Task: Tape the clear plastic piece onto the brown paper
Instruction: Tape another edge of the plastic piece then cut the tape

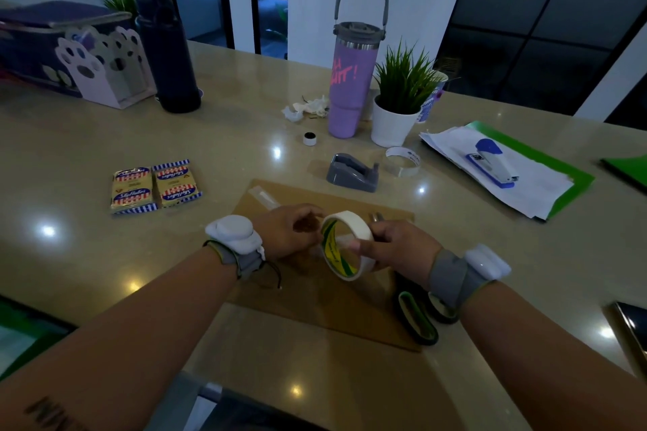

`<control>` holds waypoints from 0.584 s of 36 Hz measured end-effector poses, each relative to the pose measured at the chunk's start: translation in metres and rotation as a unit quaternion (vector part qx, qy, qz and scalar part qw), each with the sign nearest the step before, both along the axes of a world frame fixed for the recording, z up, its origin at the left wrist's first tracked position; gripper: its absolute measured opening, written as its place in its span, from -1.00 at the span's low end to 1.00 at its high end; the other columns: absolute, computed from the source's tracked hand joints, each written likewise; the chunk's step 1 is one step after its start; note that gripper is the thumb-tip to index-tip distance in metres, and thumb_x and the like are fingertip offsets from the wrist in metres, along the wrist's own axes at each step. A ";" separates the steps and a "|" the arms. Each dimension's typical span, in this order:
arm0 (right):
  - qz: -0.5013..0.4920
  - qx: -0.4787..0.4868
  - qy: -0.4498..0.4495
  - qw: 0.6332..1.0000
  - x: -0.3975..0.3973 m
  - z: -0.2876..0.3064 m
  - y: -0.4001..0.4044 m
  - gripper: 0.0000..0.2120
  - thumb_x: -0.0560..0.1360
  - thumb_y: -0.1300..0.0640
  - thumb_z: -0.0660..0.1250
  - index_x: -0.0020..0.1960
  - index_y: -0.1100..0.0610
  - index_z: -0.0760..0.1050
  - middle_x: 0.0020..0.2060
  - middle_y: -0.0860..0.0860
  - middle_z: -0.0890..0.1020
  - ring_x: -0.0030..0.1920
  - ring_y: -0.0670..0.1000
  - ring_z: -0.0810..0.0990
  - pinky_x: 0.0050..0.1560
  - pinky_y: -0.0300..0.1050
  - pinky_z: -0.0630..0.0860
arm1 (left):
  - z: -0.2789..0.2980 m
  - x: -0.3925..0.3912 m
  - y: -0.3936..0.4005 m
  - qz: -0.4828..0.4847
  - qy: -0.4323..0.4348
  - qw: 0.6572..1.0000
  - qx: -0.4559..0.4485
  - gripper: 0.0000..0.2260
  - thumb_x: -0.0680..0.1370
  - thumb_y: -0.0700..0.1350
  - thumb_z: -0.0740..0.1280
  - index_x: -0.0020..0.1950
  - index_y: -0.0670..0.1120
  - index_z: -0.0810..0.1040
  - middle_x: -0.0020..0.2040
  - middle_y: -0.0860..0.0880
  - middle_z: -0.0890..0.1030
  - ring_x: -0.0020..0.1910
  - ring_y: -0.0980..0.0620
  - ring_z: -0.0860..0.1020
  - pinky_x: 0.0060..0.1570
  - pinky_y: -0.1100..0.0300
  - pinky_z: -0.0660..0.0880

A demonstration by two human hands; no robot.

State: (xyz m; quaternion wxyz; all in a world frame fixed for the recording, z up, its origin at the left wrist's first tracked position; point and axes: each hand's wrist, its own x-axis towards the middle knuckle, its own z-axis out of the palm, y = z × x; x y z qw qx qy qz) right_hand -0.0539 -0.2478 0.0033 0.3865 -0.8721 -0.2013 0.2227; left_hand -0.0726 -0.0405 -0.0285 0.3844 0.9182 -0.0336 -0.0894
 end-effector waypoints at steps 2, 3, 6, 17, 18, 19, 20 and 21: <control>-0.002 -0.005 -0.003 1.000 0.001 0.000 0.001 -0.63 0.42 -0.09 0.35 0.02 0.19 0.58 -0.06 0.17 0.68 -0.05 0.14 0.66 0.07 0.06 0.60 | 0.001 -0.001 -0.002 -0.008 -0.005 1.000 0.001 -0.65 0.49 -0.06 0.33 0.27 -0.01 0.44 0.17 -0.04 0.58 0.13 -0.01 0.54 0.18 0.09 0.46; -0.003 -0.002 0.000 1.000 0.001 -0.001 0.002 -0.64 0.42 -0.09 0.35 0.01 0.19 0.57 -0.05 0.18 0.67 -0.04 0.15 0.66 0.08 0.10 0.59 | 0.001 -0.001 -0.004 -0.010 -0.009 1.000 0.001 -0.66 0.49 -0.06 0.34 0.25 -0.02 0.45 0.14 -0.02 0.59 0.09 0.01 0.53 0.14 0.12 0.46; -0.009 0.030 0.018 0.999 -0.001 -0.001 0.007 -0.69 0.43 -0.02 0.36 0.03 0.19 0.57 -0.07 0.18 0.67 -0.05 0.16 0.66 0.06 0.08 0.61 | 0.002 0.000 -0.011 0.017 -0.060 0.998 0.020 -0.74 0.48 -0.04 0.35 0.16 -0.04 0.52 0.04 -0.06 0.61 0.03 -0.04 0.56 0.06 0.11 0.50; -0.046 -0.062 -0.085 0.993 0.007 -0.009 -0.030 -0.76 0.45 -0.13 0.29 -0.24 0.03 0.47 -0.30 0.00 0.54 -0.26 0.00 0.49 -0.18 -0.12 0.41 | 0.004 0.004 -0.010 0.076 -0.097 0.992 0.030 -0.85 0.50 -0.10 0.32 -0.05 -0.18 0.58 -0.22 -0.07 0.57 -0.20 -0.03 0.52 -0.14 0.20 0.42; -0.049 -0.084 -0.087 0.991 0.009 -0.012 -0.037 -0.73 0.44 -0.13 0.30 -0.25 0.07 0.47 -0.31 0.02 0.53 -0.27 0.01 0.48 -0.20 -0.12 0.40 | 0.004 0.004 -0.010 0.076 -0.100 0.992 0.028 -0.85 0.50 -0.12 0.31 -0.06 -0.18 0.58 -0.22 -0.08 0.58 -0.19 -0.03 0.52 -0.13 0.21 0.41; -0.049 -0.109 -0.088 0.989 0.010 -0.014 -0.044 -0.70 0.43 -0.14 0.31 -0.27 0.09 0.45 -0.33 0.02 0.51 -0.28 0.02 0.47 -0.23 -0.12 0.38 | 0.004 0.004 -0.010 0.077 -0.101 0.991 0.028 -0.86 0.50 -0.14 0.30 -0.07 -0.19 0.58 -0.22 -0.07 0.57 -0.19 -0.03 0.52 -0.13 0.22 0.39; -0.044 -0.136 -0.086 0.986 0.011 -0.016 -0.048 -0.67 0.42 -0.15 0.33 -0.31 0.08 0.41 -0.36 0.01 0.47 -0.29 0.03 0.45 -0.26 -0.12 0.35 | 0.004 0.004 -0.010 0.079 -0.103 0.991 0.028 -0.88 0.50 -0.17 0.29 -0.07 -0.19 0.57 -0.22 -0.07 0.57 -0.19 -0.03 0.51 -0.14 0.24 0.36; -0.036 -0.164 -0.083 0.982 0.012 -0.018 -0.052 -0.65 0.40 -0.17 0.34 -0.34 0.07 0.37 -0.39 0.00 0.44 -0.30 0.03 0.44 -0.28 -0.12 0.33 | 0.004 0.003 -0.009 0.080 -0.104 0.991 0.030 -0.89 0.50 -0.18 0.28 -0.08 -0.19 0.57 -0.22 -0.07 0.56 -0.21 0.00 0.50 -0.18 0.26 0.34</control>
